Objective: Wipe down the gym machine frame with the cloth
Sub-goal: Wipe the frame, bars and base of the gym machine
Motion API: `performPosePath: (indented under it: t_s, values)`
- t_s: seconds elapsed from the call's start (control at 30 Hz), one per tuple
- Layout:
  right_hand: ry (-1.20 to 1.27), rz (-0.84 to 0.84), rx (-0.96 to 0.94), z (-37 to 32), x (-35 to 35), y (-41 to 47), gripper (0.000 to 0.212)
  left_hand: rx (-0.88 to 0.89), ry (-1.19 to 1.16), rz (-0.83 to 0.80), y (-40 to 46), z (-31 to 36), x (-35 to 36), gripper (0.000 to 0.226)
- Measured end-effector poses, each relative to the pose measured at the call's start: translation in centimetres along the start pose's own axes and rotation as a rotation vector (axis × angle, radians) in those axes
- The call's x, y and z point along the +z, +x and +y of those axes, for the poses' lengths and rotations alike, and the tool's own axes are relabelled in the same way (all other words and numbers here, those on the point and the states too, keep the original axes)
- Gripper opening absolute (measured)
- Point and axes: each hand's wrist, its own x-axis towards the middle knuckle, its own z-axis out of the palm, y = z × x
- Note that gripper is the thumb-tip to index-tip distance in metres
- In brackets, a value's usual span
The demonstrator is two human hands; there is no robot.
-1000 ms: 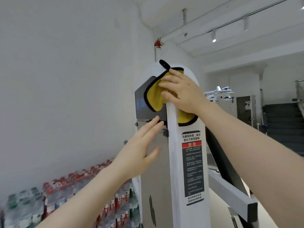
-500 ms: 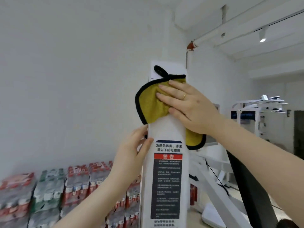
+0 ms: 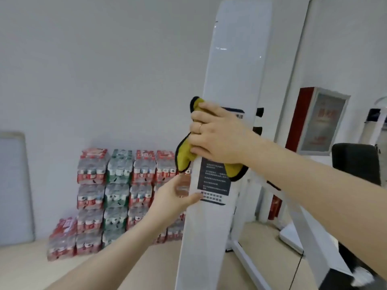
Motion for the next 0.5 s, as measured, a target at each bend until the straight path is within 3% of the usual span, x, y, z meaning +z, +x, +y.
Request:
performPosePath:
  t_s: [0.17,0.3,0.4,0.5]
  values:
    - [-0.036,0.006,0.089,-4.0,1.5,-0.4,0.038,-0.152,0.0,-0.026,-2.5,-5.0,1.5,0.036]
    - [0.032,-0.138,-0.096,-13.8,4.9,-4.4,0.032,-0.25,0.06,-0.14,-4.8,-9.1,2.8,0.035]
    - [0.037,-0.198,-0.193,-16.8,6.0,-5.6,0.026,-0.264,-0.121,-0.218,-6.0,-11.7,2.6,0.017]
    - [-0.012,-0.037,-0.06,-14.5,5.7,-4.3,0.033,-0.257,-0.181,-0.319,-6.4,-13.1,2.0,0.039]
